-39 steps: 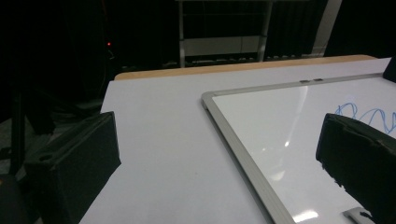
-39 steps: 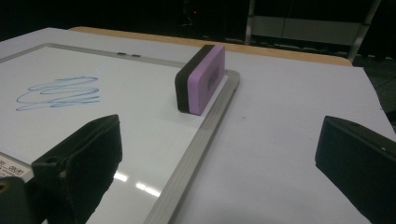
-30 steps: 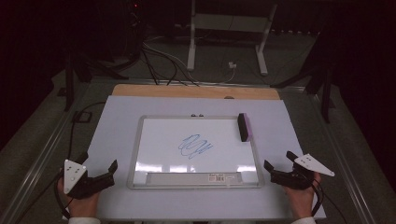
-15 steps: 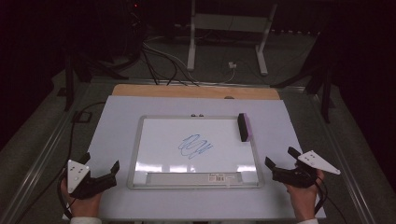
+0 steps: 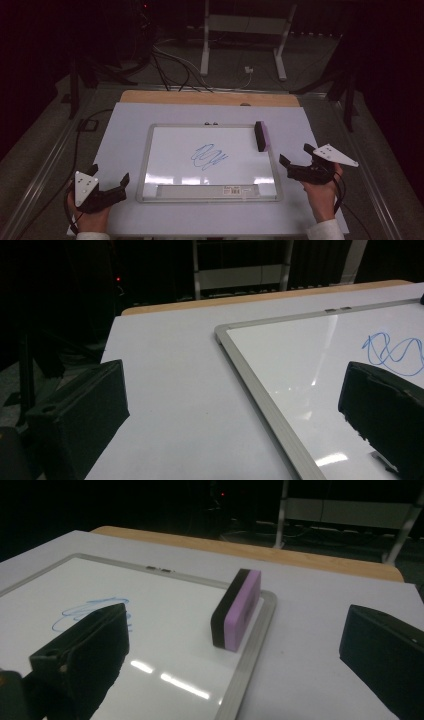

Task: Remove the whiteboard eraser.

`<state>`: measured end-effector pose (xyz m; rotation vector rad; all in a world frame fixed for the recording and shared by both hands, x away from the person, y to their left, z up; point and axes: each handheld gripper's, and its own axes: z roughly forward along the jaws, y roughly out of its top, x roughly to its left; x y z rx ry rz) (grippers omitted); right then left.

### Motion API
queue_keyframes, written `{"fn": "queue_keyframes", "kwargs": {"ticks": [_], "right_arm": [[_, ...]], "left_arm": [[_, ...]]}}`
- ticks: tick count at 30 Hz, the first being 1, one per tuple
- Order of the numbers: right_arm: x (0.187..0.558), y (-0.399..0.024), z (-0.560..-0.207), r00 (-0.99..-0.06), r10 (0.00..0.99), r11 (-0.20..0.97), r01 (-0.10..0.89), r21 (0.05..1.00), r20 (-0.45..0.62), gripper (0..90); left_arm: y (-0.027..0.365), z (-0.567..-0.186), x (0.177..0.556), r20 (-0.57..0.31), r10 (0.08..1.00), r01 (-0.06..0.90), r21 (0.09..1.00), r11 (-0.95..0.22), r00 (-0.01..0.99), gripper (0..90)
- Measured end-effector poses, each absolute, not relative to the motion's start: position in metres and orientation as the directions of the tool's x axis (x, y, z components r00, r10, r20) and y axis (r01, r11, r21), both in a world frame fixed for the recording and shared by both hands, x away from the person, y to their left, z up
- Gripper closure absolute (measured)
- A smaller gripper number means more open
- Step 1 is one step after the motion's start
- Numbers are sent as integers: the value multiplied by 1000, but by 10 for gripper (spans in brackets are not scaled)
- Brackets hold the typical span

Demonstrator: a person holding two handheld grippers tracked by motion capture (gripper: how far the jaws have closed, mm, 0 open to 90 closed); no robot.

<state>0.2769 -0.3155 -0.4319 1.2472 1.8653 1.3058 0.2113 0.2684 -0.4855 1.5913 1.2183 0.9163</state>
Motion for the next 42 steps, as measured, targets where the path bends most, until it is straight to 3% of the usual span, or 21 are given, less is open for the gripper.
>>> {"fn": "queue_keyframes", "kwargs": {"ticks": [42], "right_arm": [[353,-294,-431,-403,912,124,446,886,75,1]], "left_arm": [[268,-487,212,32,969,307,945,-109,244,4]]}}
